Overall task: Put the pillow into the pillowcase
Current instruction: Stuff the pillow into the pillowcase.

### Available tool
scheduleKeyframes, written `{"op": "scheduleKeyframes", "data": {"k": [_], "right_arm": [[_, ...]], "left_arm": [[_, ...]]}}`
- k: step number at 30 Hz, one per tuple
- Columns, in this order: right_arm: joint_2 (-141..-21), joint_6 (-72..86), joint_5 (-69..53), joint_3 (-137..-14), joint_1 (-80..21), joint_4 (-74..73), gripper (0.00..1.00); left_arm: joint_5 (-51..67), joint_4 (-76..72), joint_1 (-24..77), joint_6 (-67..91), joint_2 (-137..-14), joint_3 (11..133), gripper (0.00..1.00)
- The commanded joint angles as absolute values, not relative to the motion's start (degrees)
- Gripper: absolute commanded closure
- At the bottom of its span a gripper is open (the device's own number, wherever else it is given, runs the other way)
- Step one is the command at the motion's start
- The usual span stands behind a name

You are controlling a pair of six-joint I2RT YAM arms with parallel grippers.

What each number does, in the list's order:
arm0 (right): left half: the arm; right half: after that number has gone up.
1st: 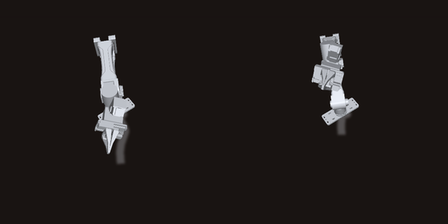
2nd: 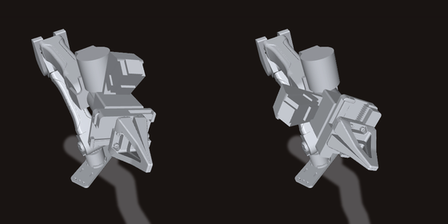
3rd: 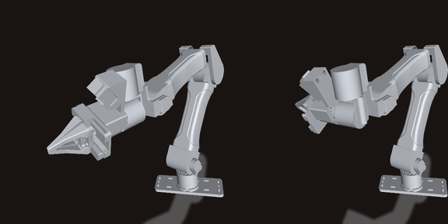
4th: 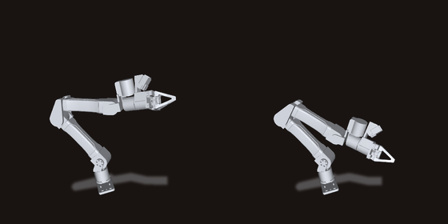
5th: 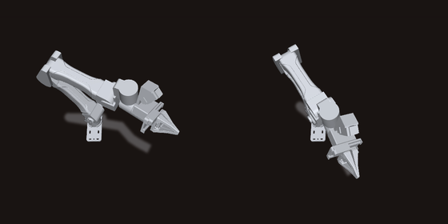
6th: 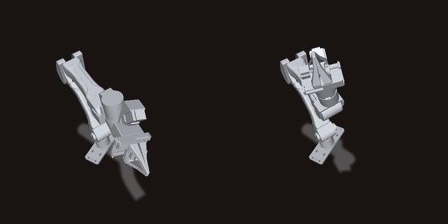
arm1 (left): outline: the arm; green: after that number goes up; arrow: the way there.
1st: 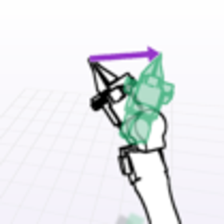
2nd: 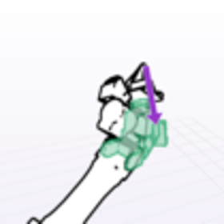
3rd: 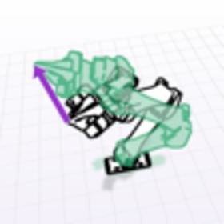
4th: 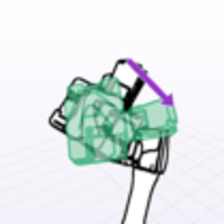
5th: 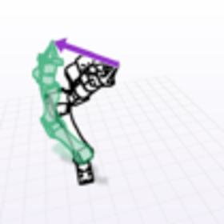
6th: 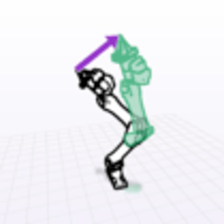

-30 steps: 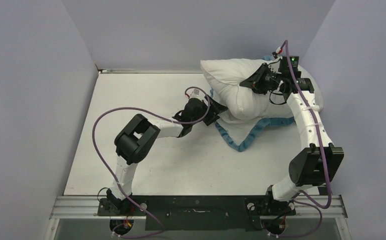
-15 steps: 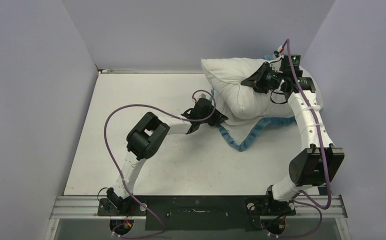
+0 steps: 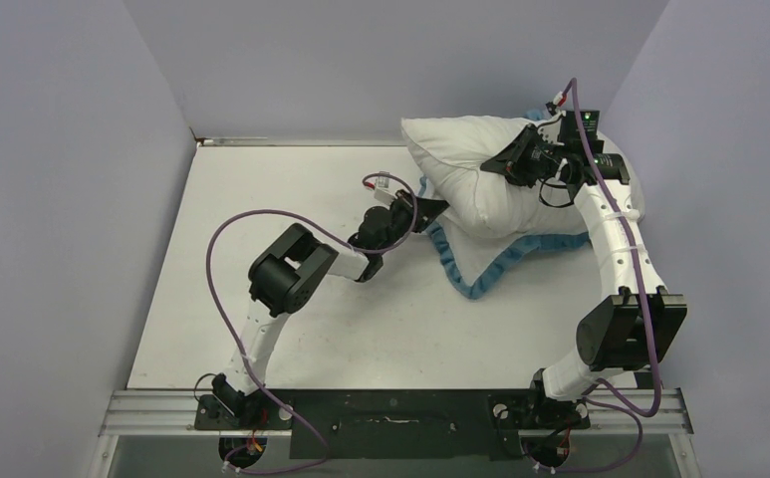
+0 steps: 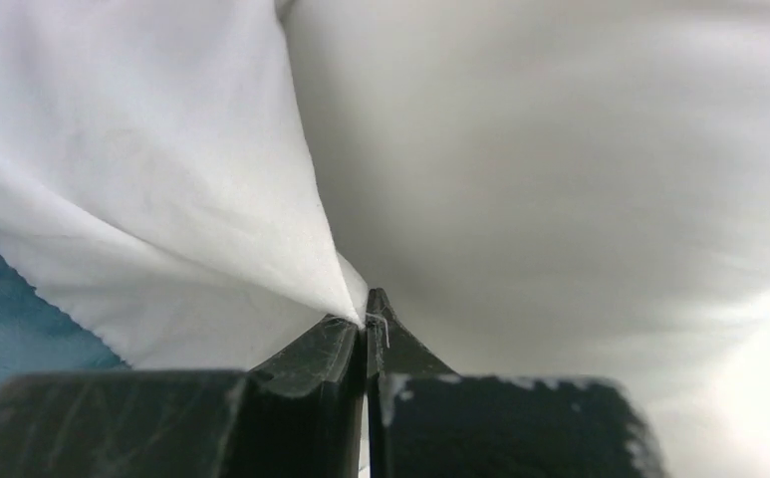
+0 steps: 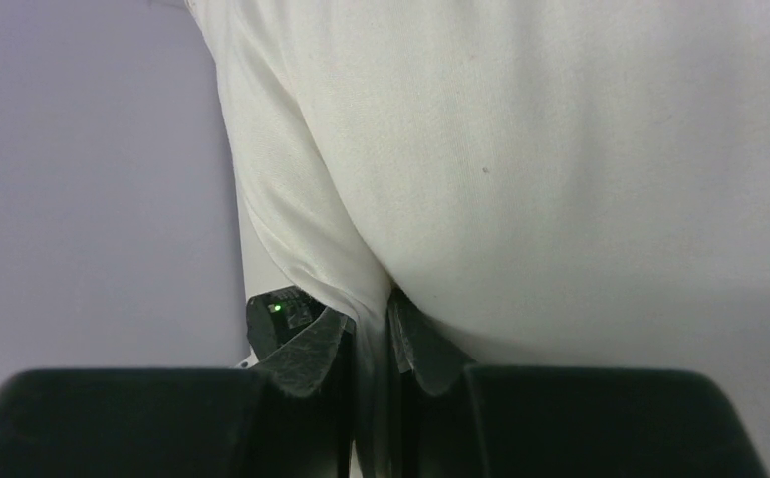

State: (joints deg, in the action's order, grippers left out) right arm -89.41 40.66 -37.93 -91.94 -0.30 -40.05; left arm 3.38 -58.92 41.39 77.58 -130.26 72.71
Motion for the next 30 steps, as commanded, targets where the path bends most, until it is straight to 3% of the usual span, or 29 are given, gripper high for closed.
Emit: {"op": "scheduleKeyframes", "data": {"k": [1,13,20,24,28,30], "right_arm": [[-86.93,40.07,-33.62,-93.36,1.87,-37.73,0.95],[-87.69,39.67,-34.30,-95.05,1.59,-37.47,0.95],[-88.07,38.34,-34.08,-93.66,0.35,-37.25,0.95],[-86.96,36.61,-32.01,-91.25,-1.72,-37.11,0.95],[-85.09,32.44,-31.21,-86.80,-2.81,-38.12,0.88],[-83.63,30.54,-30.60,-84.05,-3.33,-38.36,0.94]], "left_arm": [[1.39,-85.74,40.80,71.51,-122.70,69.88,1.00],[1.91,-94.02,40.95,62.73,-105.25,45.60,1.00],[8.41,-85.88,40.38,61.94,-101.20,43.78,1.00],[11.34,-72.69,40.09,52.36,-94.15,41.50,0.63],[9.18,-46.93,40.78,30.75,-81.55,40.27,0.30],[4.29,-33.00,41.67,17.75,-76.24,41.02,0.14]]}}
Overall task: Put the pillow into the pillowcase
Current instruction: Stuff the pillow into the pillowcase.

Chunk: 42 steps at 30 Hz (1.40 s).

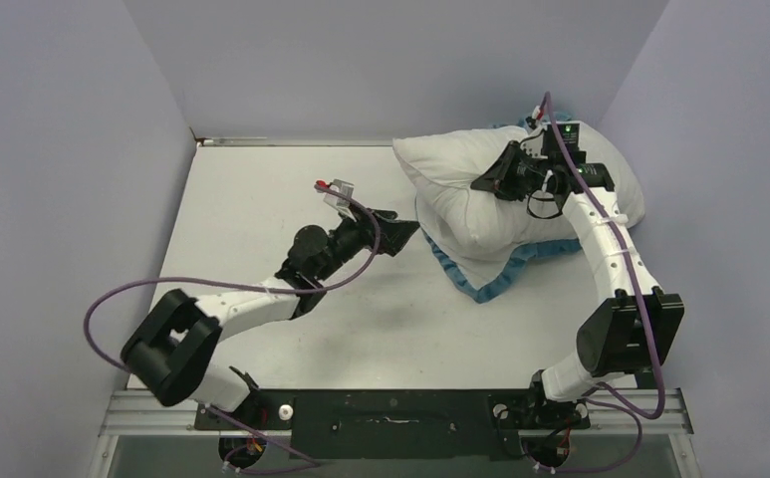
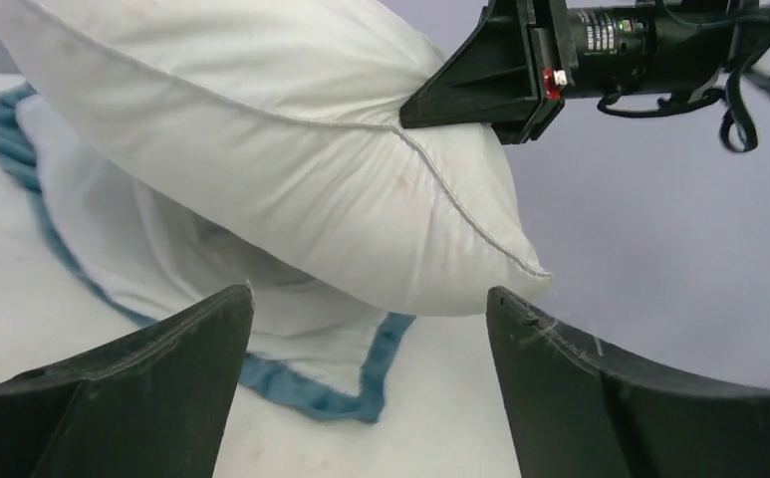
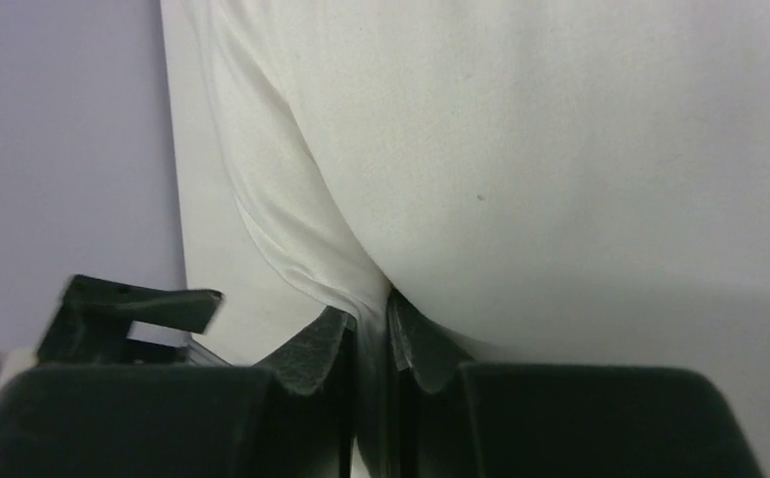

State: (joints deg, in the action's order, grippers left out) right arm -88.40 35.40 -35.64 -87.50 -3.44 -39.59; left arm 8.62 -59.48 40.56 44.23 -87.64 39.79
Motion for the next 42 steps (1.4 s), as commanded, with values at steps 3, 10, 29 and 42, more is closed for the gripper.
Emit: {"op": "scheduleKeyframes", "data": {"k": [3,10,29,42], "right_arm": [[-81.79,28.25,-28.57,-81.32,-5.08,-38.29,0.95],[-82.83,25.93,-24.17,-79.71,-16.11,-37.66,0.95],[-90.33,16.41,9.56,-97.19,-27.87,-54.91,0.07],[-90.25,10.58,18.41,-98.91,-18.37,-57.76,0.06]], "left_arm": [[-2.93,-19.84,41.90,8.13,-69.89,40.58,0.03],[-14.25,-8.07,38.13,13.12,-58.88,41.14,0.04],[23.48,1.26,23.36,65.47,-72.90,49.79,0.04],[27.03,-28.48,38.16,78.84,-101.09,57.63,0.01]]}}
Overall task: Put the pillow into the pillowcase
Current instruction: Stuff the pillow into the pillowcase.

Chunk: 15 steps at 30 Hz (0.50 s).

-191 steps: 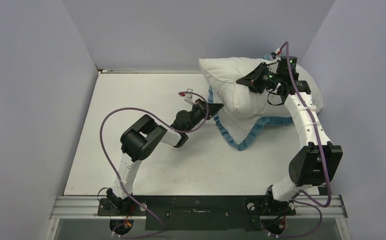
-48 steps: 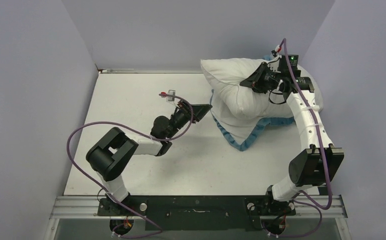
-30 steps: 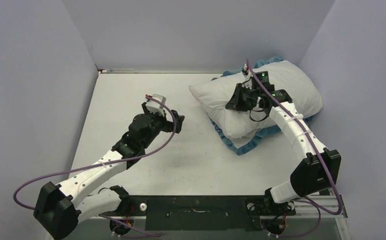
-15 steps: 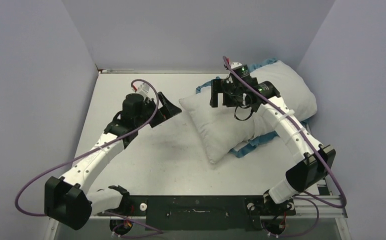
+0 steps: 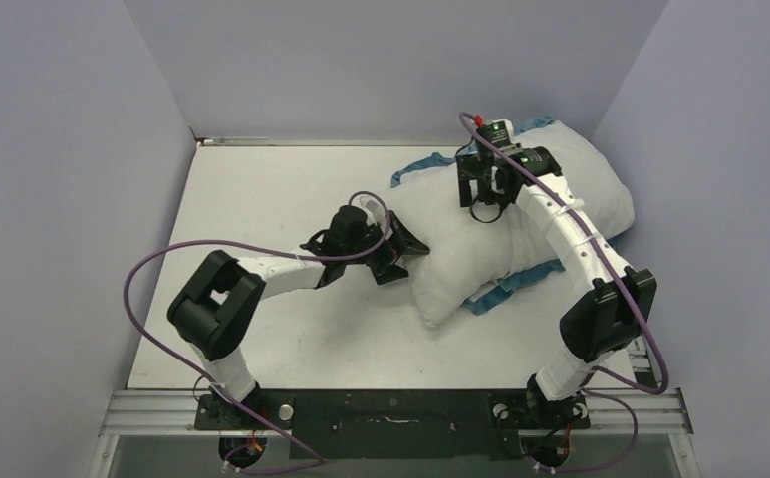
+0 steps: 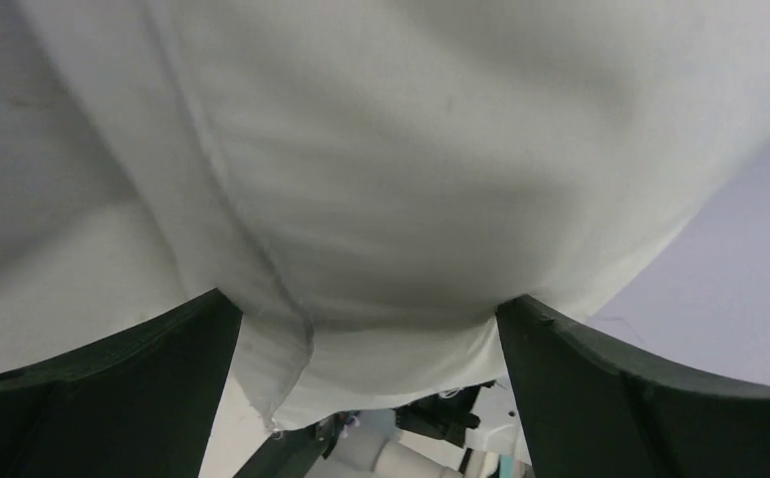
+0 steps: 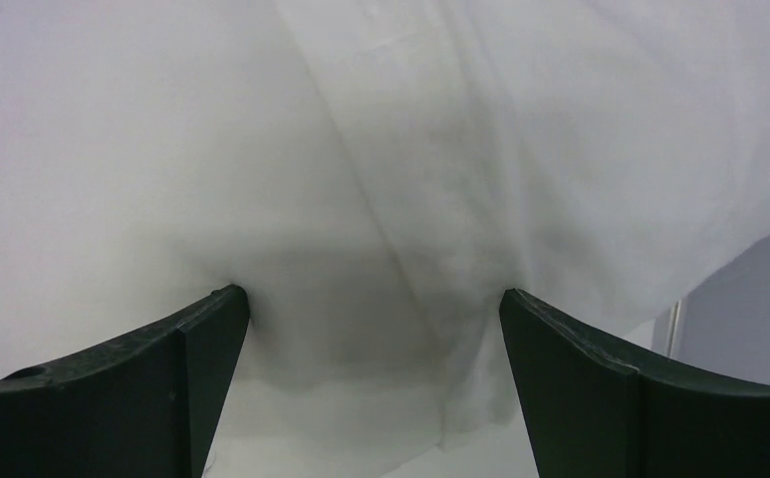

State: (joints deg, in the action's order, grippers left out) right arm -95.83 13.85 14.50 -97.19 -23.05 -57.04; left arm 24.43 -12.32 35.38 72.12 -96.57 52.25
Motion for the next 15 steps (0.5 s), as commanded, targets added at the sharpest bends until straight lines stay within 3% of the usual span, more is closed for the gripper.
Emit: {"op": "scheduleKeyframes", "data": {"k": [1,6,11,15], "right_arm": [[-89.48,10.92,17.06,-98.38,-17.65,-57.00,0.06],[-87.01,13.58,14.37,-97.78,-17.32,-54.77,0.05],[-89.65,13.15,17.63,-96.18,-16.08,-55.78,0.06],[-93.02,14.32,15.50,-94.99,-10.60,-53.02,0.03]], "left_arm": [[28.69,-29.45,37.69,79.32,-102.22,59.53,0.06],[30.67,-21.28,35.94,72.85,-104.88,65.94,0.15],[31.21,-25.06,35.68,74.68,-107.19,67.14,0.53],[33.80,-26.79,34.92,75.55,-108.19,67.78,0.69]]}}
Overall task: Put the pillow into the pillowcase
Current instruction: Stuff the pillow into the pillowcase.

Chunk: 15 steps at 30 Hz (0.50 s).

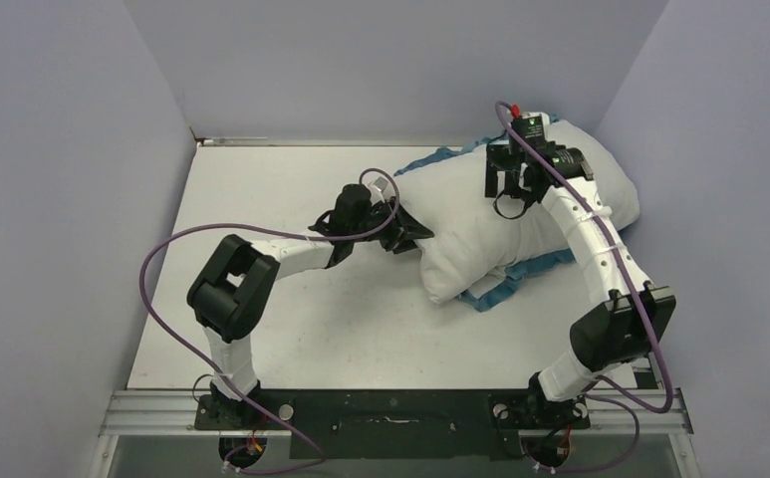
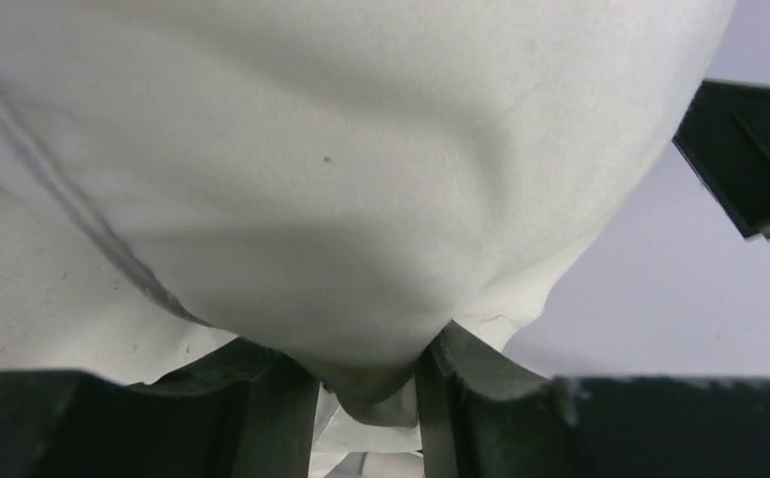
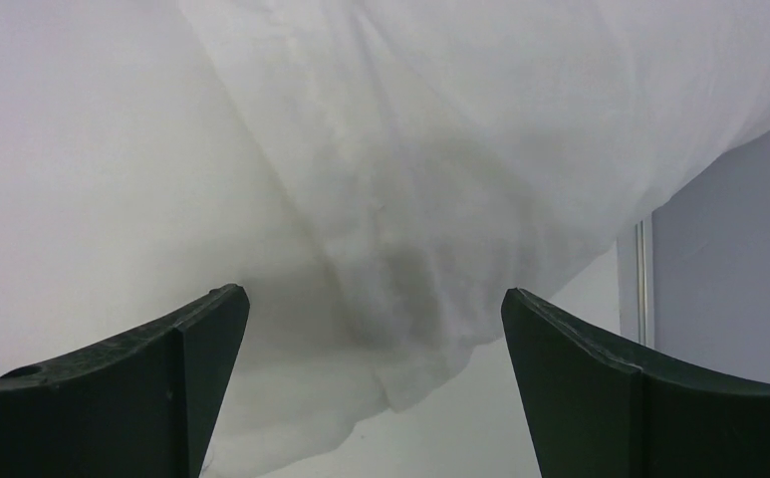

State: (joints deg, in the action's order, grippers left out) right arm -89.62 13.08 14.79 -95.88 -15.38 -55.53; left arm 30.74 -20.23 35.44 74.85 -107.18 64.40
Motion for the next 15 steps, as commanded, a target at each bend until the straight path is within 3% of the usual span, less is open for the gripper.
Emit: {"op": "scheduleKeyframes", "data": {"k": [1,3,4,6,8,10,15], "right_arm": [[-94.16,14.52,14.98,-95.89,-9.36,-52.84,0.04],[-95.99,14.40,13.04,-96.95,-7.39,-51.97,0.08],[-96.64,14.32,11.70,-97.21,-6.56,-51.33,0.15],[-98.18,14.20,7.08,-98.25,-5.21,-50.94,0.40],[-99.26,14.55,3.65,-100.35,-5.10,-52.40,0.72],[-98.16,14.57,-2.75,-100.98,-5.10,-51.78,0.91],[-94.16,15.50,-30.26,-102.21,-6.47,-47.62,0.95]], "left_arm": [[34.66,-26.77,34.52,75.42,-108.41,67.99,0.72],[35.79,-27.59,33.92,75.53,-108.62,67.63,0.83],[36.15,-28.37,33.66,75.88,-108.75,67.20,0.88],[37.01,-29.98,32.99,76.88,-109.25,66.85,0.99],[37.88,-32.14,32.27,78.51,-110.01,66.98,1.00],[38.25,-33.72,31.85,79.11,-110.44,67.78,1.00],[38.32,-39.54,32.11,77.09,-112.65,74.07,1.00]]}}
